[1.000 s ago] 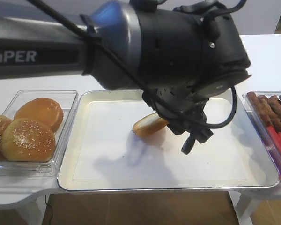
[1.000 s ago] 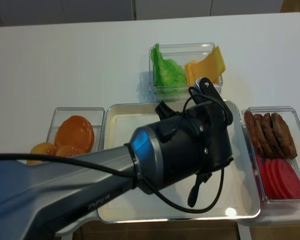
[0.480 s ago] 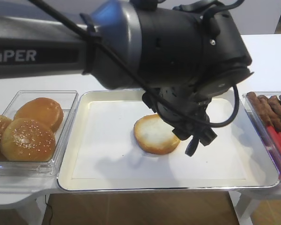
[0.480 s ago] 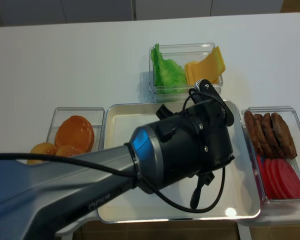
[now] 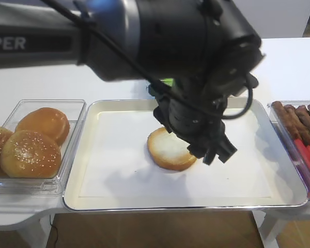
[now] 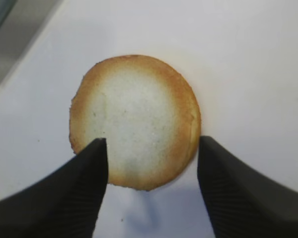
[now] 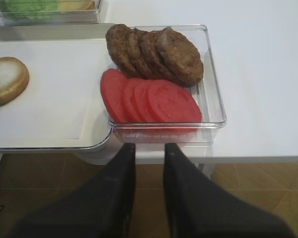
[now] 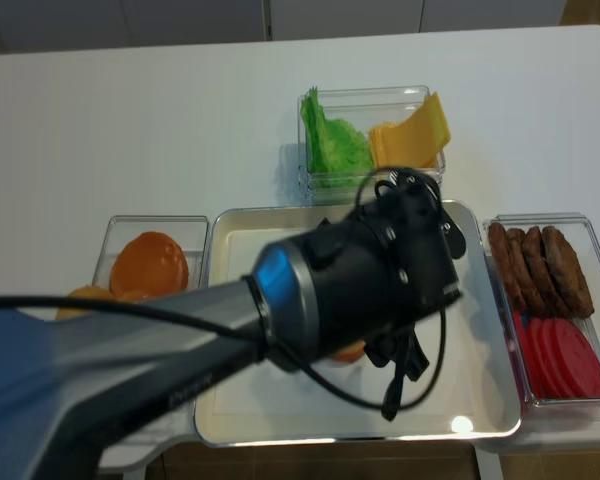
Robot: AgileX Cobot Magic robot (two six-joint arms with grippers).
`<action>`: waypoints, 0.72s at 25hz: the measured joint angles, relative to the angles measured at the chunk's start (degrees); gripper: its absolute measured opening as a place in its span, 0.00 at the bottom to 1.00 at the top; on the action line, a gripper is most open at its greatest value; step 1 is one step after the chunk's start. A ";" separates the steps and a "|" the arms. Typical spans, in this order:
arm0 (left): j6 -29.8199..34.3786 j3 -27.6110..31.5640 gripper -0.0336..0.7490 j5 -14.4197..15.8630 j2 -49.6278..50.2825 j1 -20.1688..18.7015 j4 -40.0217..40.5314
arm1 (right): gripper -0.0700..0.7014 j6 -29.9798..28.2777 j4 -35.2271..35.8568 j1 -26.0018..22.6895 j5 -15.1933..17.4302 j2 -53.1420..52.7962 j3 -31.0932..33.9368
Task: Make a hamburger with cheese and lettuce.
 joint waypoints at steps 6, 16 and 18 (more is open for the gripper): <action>11.64 0.00 0.58 0.59 -4.77 9.53 -14.96 | 0.29 0.00 0.00 0.00 0.00 0.00 0.00; 20.53 0.00 0.58 5.42 -11.66 29.17 -20.97 | 0.29 0.00 0.00 0.00 0.00 0.00 0.00; 21.45 0.00 0.58 5.55 -12.75 33.30 -22.73 | 0.29 0.00 0.00 0.00 0.00 0.00 0.00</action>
